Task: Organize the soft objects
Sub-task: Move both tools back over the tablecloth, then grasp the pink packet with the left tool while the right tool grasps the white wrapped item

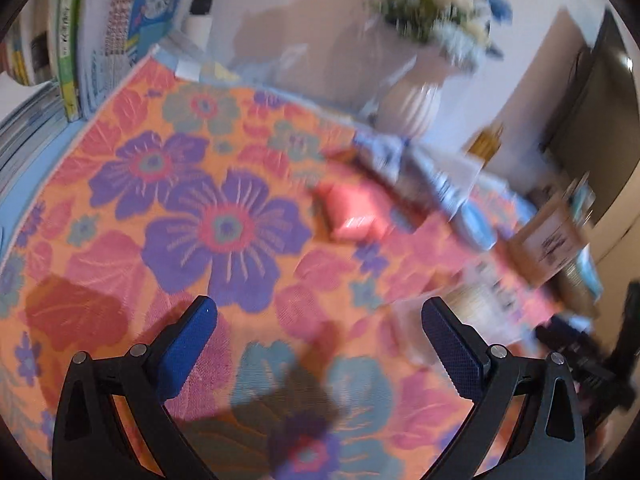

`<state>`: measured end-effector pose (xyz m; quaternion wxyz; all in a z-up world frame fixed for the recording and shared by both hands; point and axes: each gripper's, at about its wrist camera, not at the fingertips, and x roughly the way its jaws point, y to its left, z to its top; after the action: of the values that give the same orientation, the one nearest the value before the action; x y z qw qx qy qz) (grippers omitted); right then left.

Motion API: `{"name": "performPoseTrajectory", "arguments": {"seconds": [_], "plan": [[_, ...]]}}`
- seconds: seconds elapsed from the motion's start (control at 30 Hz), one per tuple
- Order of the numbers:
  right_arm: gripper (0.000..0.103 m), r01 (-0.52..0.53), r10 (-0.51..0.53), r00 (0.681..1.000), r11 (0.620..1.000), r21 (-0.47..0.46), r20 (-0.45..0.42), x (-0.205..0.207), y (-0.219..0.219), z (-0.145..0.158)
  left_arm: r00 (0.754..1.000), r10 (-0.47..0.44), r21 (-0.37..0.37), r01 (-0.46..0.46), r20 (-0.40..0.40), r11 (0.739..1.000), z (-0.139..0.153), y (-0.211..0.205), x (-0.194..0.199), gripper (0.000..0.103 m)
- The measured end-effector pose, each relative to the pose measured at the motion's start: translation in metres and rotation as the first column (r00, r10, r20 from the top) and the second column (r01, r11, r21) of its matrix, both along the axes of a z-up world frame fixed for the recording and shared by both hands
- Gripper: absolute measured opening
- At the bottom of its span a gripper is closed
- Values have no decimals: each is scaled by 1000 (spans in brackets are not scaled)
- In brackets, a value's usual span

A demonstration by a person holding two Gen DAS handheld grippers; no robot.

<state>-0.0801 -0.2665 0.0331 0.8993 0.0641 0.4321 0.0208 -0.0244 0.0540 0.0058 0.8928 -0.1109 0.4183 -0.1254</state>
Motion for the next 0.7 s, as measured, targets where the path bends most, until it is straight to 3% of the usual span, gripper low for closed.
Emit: {"name": "performPoseTrajectory", "arguments": {"seconds": [0.03, 0.1, 0.17, 0.23, 0.47, 0.7], "plan": [[97, 2, -1, 1000, 1000, 12, -17, 3, -1, -7, 1000, -9, -3, 9, -21, 1000, -1, -1, 2, 102], [97, 2, -2, 999, 1000, 17, -46, 6, -3, -13, 999, -35, -24, 35, 14, 999, 2, -1, 2, 102], [97, 4, -2, 998, 1000, 24, -62, 9, -4, -16, 1000, -19, -34, 18, -23, 999, -4, 3, 4, 102], [99, -6, 9, 997, 1000, 30, -71, 12, -4, -18, 1000, -18, -30, 18, -10, 999, -1, 0, 4, 102], [103, -37, 23, 993, 992, -119, -120, 18, 18, -24, 999, -32, 69, 34, -22, 997, -5, -14, 6, 102], [103, -39, 25, 992, 993, -113, -120, 19, 16, -24, 997, -72, 134, 75, -27, 988, -5, -27, 3, 102]]}}
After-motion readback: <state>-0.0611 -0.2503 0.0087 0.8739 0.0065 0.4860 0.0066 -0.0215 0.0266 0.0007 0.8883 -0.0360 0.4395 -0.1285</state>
